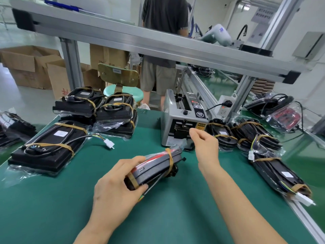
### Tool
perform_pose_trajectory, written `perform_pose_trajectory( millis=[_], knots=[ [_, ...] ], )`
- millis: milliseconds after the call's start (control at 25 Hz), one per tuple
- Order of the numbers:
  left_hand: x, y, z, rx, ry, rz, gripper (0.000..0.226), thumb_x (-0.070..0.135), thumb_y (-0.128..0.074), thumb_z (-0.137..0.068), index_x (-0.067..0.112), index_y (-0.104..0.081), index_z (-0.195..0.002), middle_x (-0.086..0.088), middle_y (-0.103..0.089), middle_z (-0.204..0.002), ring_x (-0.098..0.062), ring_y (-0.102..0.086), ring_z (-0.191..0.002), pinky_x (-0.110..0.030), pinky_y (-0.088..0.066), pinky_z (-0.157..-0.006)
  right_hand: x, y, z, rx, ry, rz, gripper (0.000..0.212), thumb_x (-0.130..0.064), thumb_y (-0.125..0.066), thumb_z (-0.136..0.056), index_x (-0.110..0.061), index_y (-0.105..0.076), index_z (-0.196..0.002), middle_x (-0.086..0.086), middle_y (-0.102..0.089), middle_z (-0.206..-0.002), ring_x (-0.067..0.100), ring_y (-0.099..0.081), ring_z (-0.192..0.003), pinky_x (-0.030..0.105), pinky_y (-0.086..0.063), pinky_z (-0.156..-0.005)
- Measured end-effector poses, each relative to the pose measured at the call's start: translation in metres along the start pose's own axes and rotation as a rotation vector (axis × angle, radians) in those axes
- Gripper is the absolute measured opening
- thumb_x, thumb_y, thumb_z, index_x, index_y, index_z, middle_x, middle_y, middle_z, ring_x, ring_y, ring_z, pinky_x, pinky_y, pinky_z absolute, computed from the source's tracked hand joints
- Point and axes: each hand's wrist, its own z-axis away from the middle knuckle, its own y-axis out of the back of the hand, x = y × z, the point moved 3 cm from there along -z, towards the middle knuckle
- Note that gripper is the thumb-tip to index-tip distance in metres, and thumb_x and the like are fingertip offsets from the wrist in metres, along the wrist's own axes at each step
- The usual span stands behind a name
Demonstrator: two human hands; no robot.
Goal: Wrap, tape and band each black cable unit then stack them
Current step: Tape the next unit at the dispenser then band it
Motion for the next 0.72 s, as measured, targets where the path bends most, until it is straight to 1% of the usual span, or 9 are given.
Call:
perform_pose_trajectory(
  millis=[40, 80, 120, 200, 280, 360, 520, 640, 720],
  knots=[
    [0.001, 0.000, -0.001, -0.003, -0.005, -0.007, 0.080, 0.013, -0.088, -0.054, 0.055, -0.052, -0.113, 0.029, -0.059, -0.105, 0.009, -0.055, -0.092, -0.004, -0.038, -0.078, 0.005, -0.002, -0.013, 0.040, -0.088, -0.010, 0.012, -0.014, -0.063, -0.091, -0.018, -0.073, -0.096, -0.007, -0.070, -0.092, 0.005, -0.056, -0.085, 0.018, -0.042, -0.080],
    [0.002, 0.000, -0.001, -0.008, -0.008, -0.016, 0.081, 0.013, -0.088, -0.054, 0.055, -0.052, -0.112, 0.030, -0.059, -0.105, 0.010, -0.055, -0.092, -0.002, -0.037, -0.078, 0.010, -0.007, -0.023, 0.072, -0.152, -0.017, 0.013, -0.014, -0.063, -0.090, -0.012, -0.072, -0.099, -0.002, -0.070, -0.094, 0.009, -0.053, -0.081, 0.023, -0.041, -0.080],
    [0.002, 0.000, -0.001, -0.012, -0.008, -0.025, 0.081, 0.013, -0.088, -0.054, 0.056, -0.052, -0.112, 0.031, -0.058, -0.105, 0.012, -0.054, -0.092, -0.002, -0.036, -0.078, 0.014, -0.012, -0.032, 0.100, -0.207, -0.025, 0.012, -0.015, -0.064, -0.090, -0.011, -0.072, -0.099, 0.002, -0.068, -0.089, 0.012, -0.049, -0.075, 0.026, -0.041, -0.076],
    [0.002, 0.000, -0.001, -0.016, -0.002, -0.027, 0.081, 0.013, -0.089, -0.053, 0.056, -0.052, -0.111, 0.032, -0.058, -0.105, 0.013, -0.053, -0.092, -0.002, -0.036, -0.077, 0.021, -0.020, -0.042, 0.130, -0.307, -0.047, 0.008, -0.019, -0.069, -0.087, -0.012, -0.067, -0.090, 0.000, -0.057, -0.073, 0.013, -0.042, -0.061, 0.025, -0.040, -0.062],
    [0.002, 0.001, -0.002, -0.015, -0.002, -0.028, 0.081, 0.014, -0.089, -0.053, 0.057, -0.051, -0.111, 0.032, -0.058, -0.105, 0.012, -0.053, -0.092, -0.004, -0.038, -0.077, 0.026, -0.024, -0.049, 0.144, -0.412, -0.111, 0.015, -0.020, -0.072, -0.084, -0.012, -0.060, -0.080, 0.000, -0.044, -0.062, 0.013, -0.033, -0.049, 0.023, -0.033, -0.043],
    [0.002, 0.000, -0.002, -0.013, -0.006, -0.028, 0.080, 0.014, -0.088, -0.054, 0.055, -0.052, -0.112, 0.032, -0.058, -0.106, 0.013, -0.053, -0.093, -0.001, -0.035, -0.078, 0.029, -0.024, -0.053, 0.162, -0.463, -0.174, 0.020, -0.016, -0.073, -0.083, -0.013, -0.055, -0.074, 0.001, -0.037, -0.057, 0.013, -0.025, -0.041, 0.018, -0.024, -0.033],
    [0.002, 0.001, -0.001, -0.013, 0.005, -0.023, 0.079, 0.014, -0.088, -0.054, 0.056, -0.052, -0.112, 0.032, -0.058, -0.106, 0.013, -0.053, -0.093, 0.000, -0.035, -0.079, 0.034, -0.023, -0.056, 0.161, -0.463, -0.230, 0.014, -0.011, -0.070, -0.084, -0.013, -0.060, -0.074, -0.001, -0.036, -0.054, 0.008, -0.021, -0.032, 0.014, -0.019, -0.031],
    [0.004, 0.001, -0.001, -0.015, 0.000, -0.024, 0.080, 0.014, -0.088, -0.054, 0.057, -0.051, -0.112, 0.033, -0.057, -0.107, 0.013, -0.053, -0.093, -0.002, -0.037, -0.078, 0.035, -0.022, -0.056, 0.133, -0.453, -0.241, 0.012, -0.012, -0.067, -0.085, -0.015, -0.061, -0.075, -0.002, -0.032, -0.055, 0.007, -0.019, -0.036, 0.015, -0.017, -0.032],
    [0.006, 0.002, -0.001, -0.018, 0.002, -0.033, 0.081, 0.013, -0.088, -0.055, 0.057, -0.051, -0.112, 0.034, -0.057, -0.107, 0.014, -0.053, -0.093, -0.006, -0.040, -0.076, 0.029, -0.018, -0.051, 0.089, -0.396, -0.221, 0.013, -0.014, -0.065, -0.087, -0.019, -0.062, -0.075, -0.004, -0.031, -0.055, 0.008, -0.021, -0.041, 0.018, -0.019, -0.035]
  ],
)
